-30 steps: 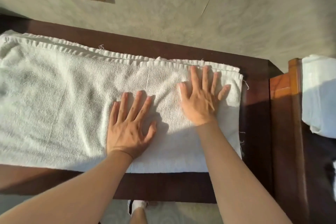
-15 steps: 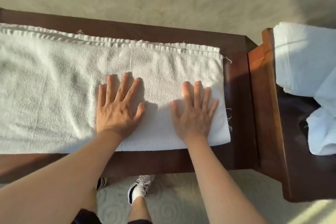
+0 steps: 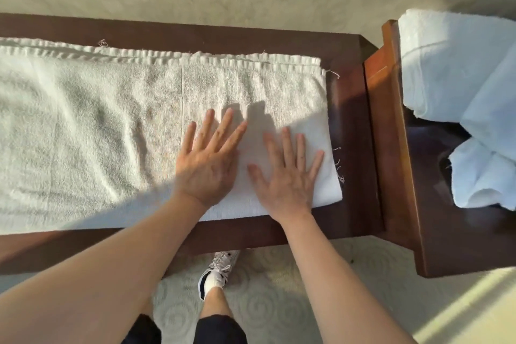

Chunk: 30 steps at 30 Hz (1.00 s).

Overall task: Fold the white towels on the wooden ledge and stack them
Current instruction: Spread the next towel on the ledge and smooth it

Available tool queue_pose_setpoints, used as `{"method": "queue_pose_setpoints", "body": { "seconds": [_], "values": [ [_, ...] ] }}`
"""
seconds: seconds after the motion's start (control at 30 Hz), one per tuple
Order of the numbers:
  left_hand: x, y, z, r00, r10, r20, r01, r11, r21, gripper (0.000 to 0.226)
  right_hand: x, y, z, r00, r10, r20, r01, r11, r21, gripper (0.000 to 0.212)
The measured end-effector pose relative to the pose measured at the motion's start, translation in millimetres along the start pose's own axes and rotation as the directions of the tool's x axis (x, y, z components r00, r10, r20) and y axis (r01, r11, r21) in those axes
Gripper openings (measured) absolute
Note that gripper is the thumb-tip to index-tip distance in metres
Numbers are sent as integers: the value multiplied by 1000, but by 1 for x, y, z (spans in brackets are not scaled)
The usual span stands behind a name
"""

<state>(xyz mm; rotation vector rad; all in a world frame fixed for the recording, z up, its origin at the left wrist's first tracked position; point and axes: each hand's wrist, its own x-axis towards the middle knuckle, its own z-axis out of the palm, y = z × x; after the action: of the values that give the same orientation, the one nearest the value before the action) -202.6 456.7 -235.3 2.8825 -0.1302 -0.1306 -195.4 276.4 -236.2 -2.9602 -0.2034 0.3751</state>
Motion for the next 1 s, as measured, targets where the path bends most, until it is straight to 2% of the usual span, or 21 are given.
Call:
{"method": "queue_pose_setpoints", "body": {
  "seconds": [0.03,0.1,0.17,0.2,0.27,0.33,0.37,0.43,0.47,0.5,0.53,0.57,0.63,0.67,0.8,0.9,0.93,1.0],
  "values": [
    [3,12,2,1000,0,20,0,1000,-20,60,3,-1,-6,1000,20,-18,-19,999,46,67],
    [6,26,10,997,-40,67,41,999,-16,66,17,-4,-20,988,73,-139,-52,988,144,60],
    [7,24,16,996,-49,75,47,999,25,71,44,-15,-31,964,73,-257,-26,983,181,57],
    [9,23,17,997,-41,71,39,999,31,72,59,-19,-33,961,50,-271,4,981,195,56],
    [8,23,16,997,-45,60,43,998,34,75,83,-16,-28,971,-88,-222,125,979,161,56],
    [8,25,17,997,-54,58,52,998,40,77,107,10,-18,963,-204,-175,214,976,39,56],
    [9,26,17,997,-53,59,51,998,46,78,122,28,-18,973,-170,-155,174,985,10,57],
    [12,26,17,997,-52,61,49,998,47,79,153,51,-30,992,48,-119,-43,998,39,59],
    [12,26,16,996,-55,66,52,997,49,80,161,48,-39,984,151,-96,-148,988,37,61],
    [11,26,16,995,-61,76,58,997,51,81,164,37,-46,975,195,-102,-195,981,17,62],
    [11,25,16,994,-64,83,60,997,50,83,160,23,-46,977,148,-152,-148,989,15,63],
    [11,25,16,994,-63,86,59,997,46,83,150,10,-45,978,23,-209,-19,1000,22,63],
    [12,25,17,996,-61,60,58,998,36,82,126,2,-32,953,-211,-217,216,976,2,61],
    [13,25,17,997,-60,47,58,998,35,82,122,9,-25,951,-234,-201,240,971,7,61],
    [16,25,18,995,-98,36,97,995,24,82,147,19,-22,984,-63,-169,64,998,1,66],
    [12,27,17,993,-106,45,105,994,24,83,109,1,-25,976,95,-196,-72,990,118,66],
    [12,26,18,993,-106,44,105,994,30,82,88,-2,-21,978,97,-187,-72,988,137,66],
    [14,26,18,994,-102,43,101,994,30,81,47,5,-13,990,-56,-128,59,998,18,64]
  ]
}}
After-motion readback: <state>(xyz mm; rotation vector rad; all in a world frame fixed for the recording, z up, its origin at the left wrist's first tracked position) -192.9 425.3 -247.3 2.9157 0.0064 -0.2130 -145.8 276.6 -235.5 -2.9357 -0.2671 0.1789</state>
